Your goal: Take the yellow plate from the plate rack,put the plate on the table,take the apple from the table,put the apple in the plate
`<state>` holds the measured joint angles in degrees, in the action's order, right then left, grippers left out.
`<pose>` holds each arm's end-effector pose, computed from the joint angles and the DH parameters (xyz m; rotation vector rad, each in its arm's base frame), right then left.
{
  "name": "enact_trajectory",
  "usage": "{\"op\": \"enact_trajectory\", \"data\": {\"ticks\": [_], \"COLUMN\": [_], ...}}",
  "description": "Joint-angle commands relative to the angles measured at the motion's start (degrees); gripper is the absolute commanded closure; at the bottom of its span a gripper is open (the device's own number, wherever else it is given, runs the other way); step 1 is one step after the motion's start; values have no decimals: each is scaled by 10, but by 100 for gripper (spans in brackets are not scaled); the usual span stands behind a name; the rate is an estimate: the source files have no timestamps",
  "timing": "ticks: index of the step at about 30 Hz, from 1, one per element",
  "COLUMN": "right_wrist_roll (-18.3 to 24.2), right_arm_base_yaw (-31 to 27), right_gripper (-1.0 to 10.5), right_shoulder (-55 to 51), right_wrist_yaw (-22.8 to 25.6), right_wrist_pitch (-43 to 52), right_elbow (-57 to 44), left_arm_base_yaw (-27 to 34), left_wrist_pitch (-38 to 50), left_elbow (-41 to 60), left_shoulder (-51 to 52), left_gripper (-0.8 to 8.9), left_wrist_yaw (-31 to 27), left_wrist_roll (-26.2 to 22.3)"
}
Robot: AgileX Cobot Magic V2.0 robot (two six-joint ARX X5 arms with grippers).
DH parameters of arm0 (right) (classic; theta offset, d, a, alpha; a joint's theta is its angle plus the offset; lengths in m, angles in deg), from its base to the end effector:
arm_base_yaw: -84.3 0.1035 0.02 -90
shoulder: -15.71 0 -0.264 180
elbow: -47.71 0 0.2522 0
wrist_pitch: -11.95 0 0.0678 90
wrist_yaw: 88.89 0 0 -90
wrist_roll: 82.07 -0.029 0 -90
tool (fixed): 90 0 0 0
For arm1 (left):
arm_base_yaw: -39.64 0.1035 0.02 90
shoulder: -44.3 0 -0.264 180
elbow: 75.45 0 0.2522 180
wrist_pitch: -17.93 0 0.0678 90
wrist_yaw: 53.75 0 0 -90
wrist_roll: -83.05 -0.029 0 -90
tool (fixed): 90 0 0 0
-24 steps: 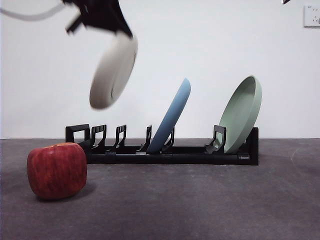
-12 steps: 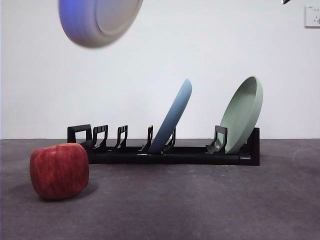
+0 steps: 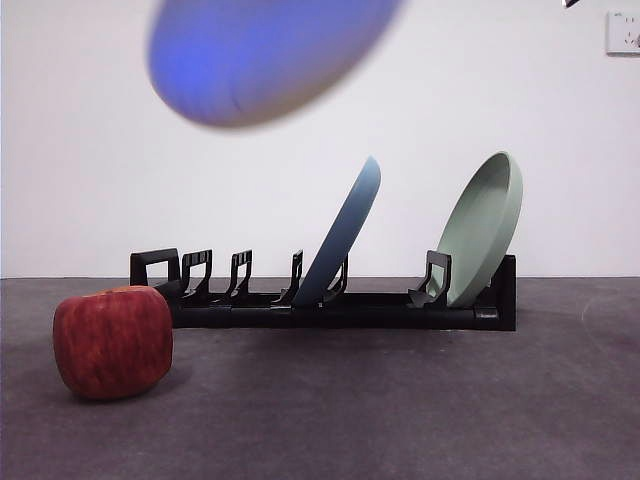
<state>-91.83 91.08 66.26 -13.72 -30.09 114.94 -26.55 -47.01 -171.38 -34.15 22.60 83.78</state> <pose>0.1783 0.0287 0.3387 0.1968 0.4748 0.3324 0.1163 -0.2466 0.3672 0.5383 0.6621 -0.8578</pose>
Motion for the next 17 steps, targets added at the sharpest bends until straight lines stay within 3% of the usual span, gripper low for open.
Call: {"op": "enact_trajectory", "data": {"ticks": [1,11,17], "right_wrist_roll": [4,5,8], "right_arm_base_yaw": [0,0,0], "right_gripper": [565,565,565], "right_shoulder": [-6,-16,-16], "right_wrist_yaw": [2,2,2], "right_wrist_pitch": [4,4,4], "right_elbow": [4,4,4], "left_arm_base_yaw": [-14,-11,-10], "left_wrist_pitch": [43,187,193], "left_elbow": [44,91,91], "left_shoulder": [-39,-245,-313], "left_gripper": [822,822,813], "left_wrist_yaw": [-13,-47,-38], "left_wrist_roll": [17,-19,-25]}}
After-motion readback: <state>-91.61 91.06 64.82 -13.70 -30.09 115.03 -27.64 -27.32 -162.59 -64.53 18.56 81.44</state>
